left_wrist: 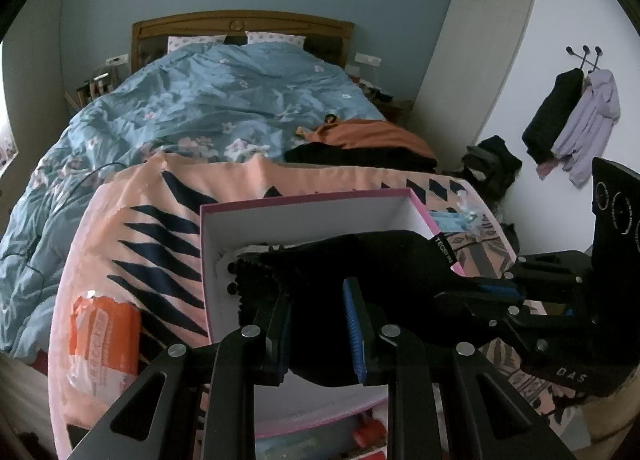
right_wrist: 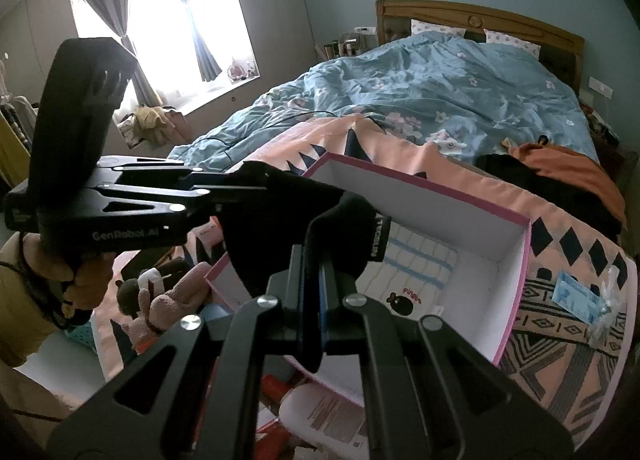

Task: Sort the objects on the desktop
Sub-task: 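Carry the held black cloth with the left gripper over the pink box, then lower the black cloth with the left gripper into the pink box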

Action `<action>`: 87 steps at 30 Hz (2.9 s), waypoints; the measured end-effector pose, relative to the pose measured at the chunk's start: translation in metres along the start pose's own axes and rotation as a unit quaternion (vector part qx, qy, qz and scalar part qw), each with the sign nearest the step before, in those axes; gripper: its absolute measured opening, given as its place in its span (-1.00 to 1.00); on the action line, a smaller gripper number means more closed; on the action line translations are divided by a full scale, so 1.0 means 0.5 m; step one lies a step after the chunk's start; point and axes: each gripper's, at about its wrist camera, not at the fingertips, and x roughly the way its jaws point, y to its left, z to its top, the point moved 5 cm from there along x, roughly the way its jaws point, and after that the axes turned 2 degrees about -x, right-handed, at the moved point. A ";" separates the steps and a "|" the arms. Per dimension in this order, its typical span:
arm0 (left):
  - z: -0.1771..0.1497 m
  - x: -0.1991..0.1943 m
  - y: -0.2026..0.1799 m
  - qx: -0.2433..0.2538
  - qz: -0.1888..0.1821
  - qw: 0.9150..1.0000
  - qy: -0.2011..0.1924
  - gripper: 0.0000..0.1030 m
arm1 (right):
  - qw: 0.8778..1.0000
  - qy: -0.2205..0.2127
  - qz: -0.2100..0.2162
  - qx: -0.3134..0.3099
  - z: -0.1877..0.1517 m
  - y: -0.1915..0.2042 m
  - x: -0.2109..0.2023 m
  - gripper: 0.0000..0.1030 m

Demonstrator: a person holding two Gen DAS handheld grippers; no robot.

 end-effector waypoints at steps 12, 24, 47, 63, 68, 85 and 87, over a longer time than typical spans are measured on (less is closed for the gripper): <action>0.014 0.023 0.007 -0.001 0.006 1.000 0.005 -0.56 | 1.000 0.008 -0.004 0.000 0.008 -0.017 0.026 -0.87; 0.018 0.052 0.018 0.003 0.012 1.000 0.014 -0.56 | 1.000 0.018 -0.008 0.000 0.011 -0.035 0.053 -0.87; 0.025 0.091 0.050 0.002 0.026 0.999 0.024 -0.56 | 0.999 0.036 -0.008 -0.005 0.012 -0.058 0.087 -0.87; 0.028 0.124 0.057 0.003 0.037 0.999 0.034 -0.56 | 0.999 0.049 -0.009 -0.001 0.016 -0.074 0.126 -0.87; 0.029 0.139 0.059 0.008 0.040 0.998 0.038 -0.56 | 0.998 0.055 -0.008 0.005 0.013 -0.077 0.143 -0.87; 0.034 0.185 0.064 0.013 0.054 0.997 0.052 -0.56 | 0.997 0.070 -0.018 0.015 0.009 -0.098 0.184 -0.87; 0.033 0.192 0.066 0.014 0.055 0.997 0.054 -0.56 | 0.997 0.071 -0.019 0.017 0.009 -0.101 0.190 -0.87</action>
